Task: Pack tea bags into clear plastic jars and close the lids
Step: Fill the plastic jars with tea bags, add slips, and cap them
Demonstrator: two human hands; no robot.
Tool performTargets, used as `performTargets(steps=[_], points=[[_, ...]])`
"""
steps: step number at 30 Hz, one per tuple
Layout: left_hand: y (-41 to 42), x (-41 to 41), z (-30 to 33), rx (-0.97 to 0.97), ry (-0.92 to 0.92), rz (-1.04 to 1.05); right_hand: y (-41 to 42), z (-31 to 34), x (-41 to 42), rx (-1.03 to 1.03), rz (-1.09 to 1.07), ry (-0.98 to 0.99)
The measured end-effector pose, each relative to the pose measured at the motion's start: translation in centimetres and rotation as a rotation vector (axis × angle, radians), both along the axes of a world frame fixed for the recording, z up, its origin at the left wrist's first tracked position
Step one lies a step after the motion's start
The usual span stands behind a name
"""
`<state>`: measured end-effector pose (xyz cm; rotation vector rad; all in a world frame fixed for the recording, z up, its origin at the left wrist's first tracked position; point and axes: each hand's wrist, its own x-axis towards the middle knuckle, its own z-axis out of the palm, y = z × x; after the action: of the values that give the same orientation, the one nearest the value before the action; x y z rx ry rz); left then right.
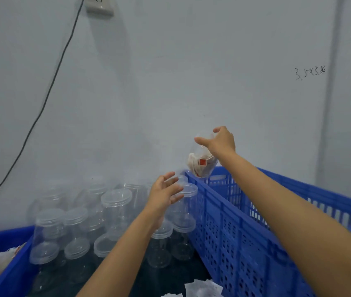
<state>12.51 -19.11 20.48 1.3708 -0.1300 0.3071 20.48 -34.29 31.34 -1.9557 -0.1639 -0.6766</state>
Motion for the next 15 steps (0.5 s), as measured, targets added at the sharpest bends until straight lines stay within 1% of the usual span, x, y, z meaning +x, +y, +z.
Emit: performTargets(steps=[3,6,9,15], points=[[-0.2,1.9,-0.5,0.151,-0.015,0.082,0.0,-1.5,2.4,-0.152,-0.173,-0.038],[-0.8,4.4,0.0,0.228,-0.039,0.081,-0.5,-2.8,4.7,-0.3,-0.256,-0.007],[-1.6,7.3,1.1,0.285,-0.07,0.077,-1.3,-4.1,7.1,-0.407,-0.245,0.128],[-3.3,12.0,1.0,0.594,-0.14,0.049,-2.4,-7.3,10.8,-0.583,-0.129,0.451]])
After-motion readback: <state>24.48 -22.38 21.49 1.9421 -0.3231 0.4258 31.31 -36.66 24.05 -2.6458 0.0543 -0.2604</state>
